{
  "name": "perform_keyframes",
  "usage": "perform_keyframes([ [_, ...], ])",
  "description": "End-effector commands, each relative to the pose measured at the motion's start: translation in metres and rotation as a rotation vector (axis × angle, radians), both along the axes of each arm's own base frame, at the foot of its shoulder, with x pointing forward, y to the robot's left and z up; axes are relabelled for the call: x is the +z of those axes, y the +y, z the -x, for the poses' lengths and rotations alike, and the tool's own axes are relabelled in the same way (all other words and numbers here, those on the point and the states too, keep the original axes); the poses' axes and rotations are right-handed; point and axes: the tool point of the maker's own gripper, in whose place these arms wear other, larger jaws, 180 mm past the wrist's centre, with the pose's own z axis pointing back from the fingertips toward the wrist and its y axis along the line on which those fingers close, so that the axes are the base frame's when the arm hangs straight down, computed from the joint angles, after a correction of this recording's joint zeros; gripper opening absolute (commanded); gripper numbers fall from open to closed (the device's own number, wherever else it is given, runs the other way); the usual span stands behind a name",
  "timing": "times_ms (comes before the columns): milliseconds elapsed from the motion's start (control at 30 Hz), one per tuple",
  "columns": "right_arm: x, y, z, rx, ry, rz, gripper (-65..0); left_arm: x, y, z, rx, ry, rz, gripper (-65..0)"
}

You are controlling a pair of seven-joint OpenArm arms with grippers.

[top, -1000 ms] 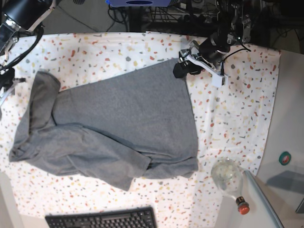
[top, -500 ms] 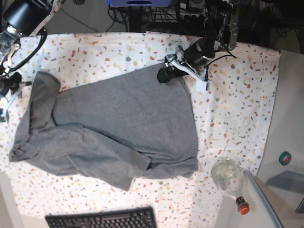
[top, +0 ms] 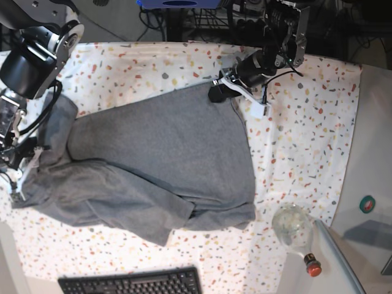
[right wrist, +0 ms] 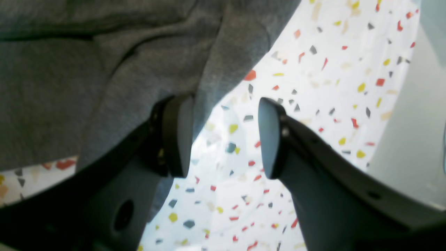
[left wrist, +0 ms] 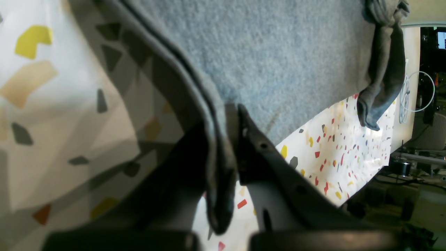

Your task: Layout the t-shirt on the table in an organized manner, then fold the t-shirt properly

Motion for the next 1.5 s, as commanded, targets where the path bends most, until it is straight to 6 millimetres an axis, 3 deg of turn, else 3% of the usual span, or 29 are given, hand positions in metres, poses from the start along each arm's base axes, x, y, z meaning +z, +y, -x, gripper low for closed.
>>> perform_keyframes([
  [0,0.008,-0.003,-0.008,-0.009,-0.027,0.01,-35.7,-0.003,0.004,0.005,-0.011,0.02,-0.024,-65.0],
  [233,-0.017,0.017,-0.016,0.017,0.006,-0.032,-35.7,-0.003,0.005,0.005,-0.01,0.019,-0.025,-65.0],
  [467,-0.016,0.017,-0.023,0.002,-0.034,-0.029,-35.7,-0.003,0.005,0.005,-0.01,0.019,-0.025,-65.0],
  [700,-0.035,0.005,-0.018,0.0,0.002,-0.056,-36.9,-0.003,0.006,0.005,-0.01,0.019,-0.026,-65.0],
  [767,-0.034,0.001,-0.017,-0.002,0.0,-0.05,-42.8,-0.003,0.006,0.005,-0.011,0.02,-0.027,-65.0],
  [867,-0.031,-0.011,-0.015,-0.01,0.006,-0.03,-65.0,-0.004,0.014,0.006,-0.016,0.02,-0.047,-65.0],
  [967,-0.029,-0.018,-0.014,-0.016,0.007,-0.019,-65.0,-0.004,0.019,0.004,-0.017,0.017,-0.058,-65.0],
  [1100,-0.011,-0.054,0.006,-0.126,0.023,0.02,-65.0,0.0,0.035,-0.001,-0.026,-0.001,-0.094,-65.0],
  [1200,-0.003,-0.072,0.036,-0.178,0.061,0.078,-65.0,0.013,0.048,-0.01,-0.044,-0.05,-0.132,-65.0],
  [1300,-0.005,-0.072,0.062,-0.186,0.097,0.114,-65.0,0.028,0.054,-0.013,-0.058,-0.093,-0.158,-65.0],
  [1467,-0.005,-0.052,0.07,-0.17,0.074,0.116,-65.0,0.055,0.062,-0.029,0.002,-0.143,-0.211,-65.0],
])
